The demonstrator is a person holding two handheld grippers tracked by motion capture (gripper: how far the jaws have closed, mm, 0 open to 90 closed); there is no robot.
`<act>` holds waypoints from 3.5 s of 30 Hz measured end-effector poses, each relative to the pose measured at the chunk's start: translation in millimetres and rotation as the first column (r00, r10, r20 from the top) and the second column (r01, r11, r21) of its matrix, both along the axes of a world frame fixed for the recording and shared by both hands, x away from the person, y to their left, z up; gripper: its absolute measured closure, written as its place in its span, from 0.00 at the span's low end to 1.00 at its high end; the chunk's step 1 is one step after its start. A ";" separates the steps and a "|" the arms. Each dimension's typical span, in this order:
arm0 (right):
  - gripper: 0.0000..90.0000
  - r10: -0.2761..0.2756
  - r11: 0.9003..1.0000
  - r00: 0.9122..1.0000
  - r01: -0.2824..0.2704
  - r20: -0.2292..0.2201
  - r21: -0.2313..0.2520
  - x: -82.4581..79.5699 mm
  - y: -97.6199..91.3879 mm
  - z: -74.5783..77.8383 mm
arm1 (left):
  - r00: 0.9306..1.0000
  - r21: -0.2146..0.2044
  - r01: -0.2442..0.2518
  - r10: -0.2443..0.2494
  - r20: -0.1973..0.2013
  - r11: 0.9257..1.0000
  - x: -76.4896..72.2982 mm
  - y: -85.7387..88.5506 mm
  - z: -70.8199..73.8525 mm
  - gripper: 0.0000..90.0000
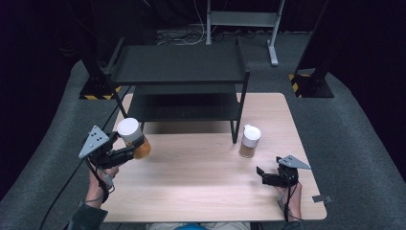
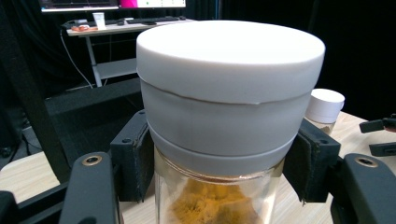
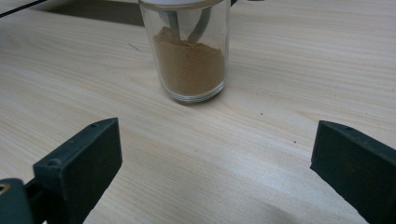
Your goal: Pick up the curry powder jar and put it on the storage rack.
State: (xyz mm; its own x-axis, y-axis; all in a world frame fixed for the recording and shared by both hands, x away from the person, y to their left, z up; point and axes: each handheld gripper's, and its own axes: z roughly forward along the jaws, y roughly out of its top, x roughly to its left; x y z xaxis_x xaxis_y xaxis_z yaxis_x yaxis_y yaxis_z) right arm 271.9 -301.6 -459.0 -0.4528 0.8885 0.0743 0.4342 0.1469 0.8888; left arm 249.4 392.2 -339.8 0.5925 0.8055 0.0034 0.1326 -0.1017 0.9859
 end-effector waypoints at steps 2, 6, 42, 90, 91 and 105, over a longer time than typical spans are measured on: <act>0.01 0.000 1.000 1.000 0.000 0.001 0.000 -0.1 0.0 0.0 | 1.000 -0.009 0.004 -0.005 -0.003 1.000 1.5 0.6 0.9 0.38; 0.01 0.002 1.000 1.000 -0.002 0.000 0.001 0.1 -0.4 -0.1 | 1.000 -0.012 0.010 -0.010 -0.002 1.000 3.9 0.4 4.1 0.38; 0.01 0.010 1.000 1.000 -0.010 0.004 0.002 -0.1 -1.4 -0.6 | 0.997 -0.033 0.072 -0.071 0.010 0.997 24.7 4.8 38.6 0.39; 0.01 0.029 1.000 1.000 -0.029 0.000 0.012 2.2 -4.6 -0.8 | 0.993 0.021 0.098 -0.099 0.066 0.995 39.7 -9.1 85.5 0.39; 0.01 0.028 1.000 1.000 -0.028 -0.001 0.011 2.1 -4.4 -0.7 | 0.992 0.025 0.101 -0.102 0.072 0.995 39.6 -9.3 87.6 0.39; 0.01 0.029 1.000 1.000 -0.029 -0.001 0.011 2.2 -4.3 -0.7 | 0.989 0.021 0.105 -0.107 0.101 0.994 42.3 -8.8 105.6 0.38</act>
State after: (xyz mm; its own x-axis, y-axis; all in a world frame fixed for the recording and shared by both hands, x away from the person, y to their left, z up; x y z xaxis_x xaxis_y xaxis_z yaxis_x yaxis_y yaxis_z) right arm 274.1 -305.8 -459.7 -0.4779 0.8743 0.0848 0.4313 0.1494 0.8897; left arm 291.6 383.4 -234.2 0.6707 0.7374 0.0801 0.0197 -0.1256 0.9919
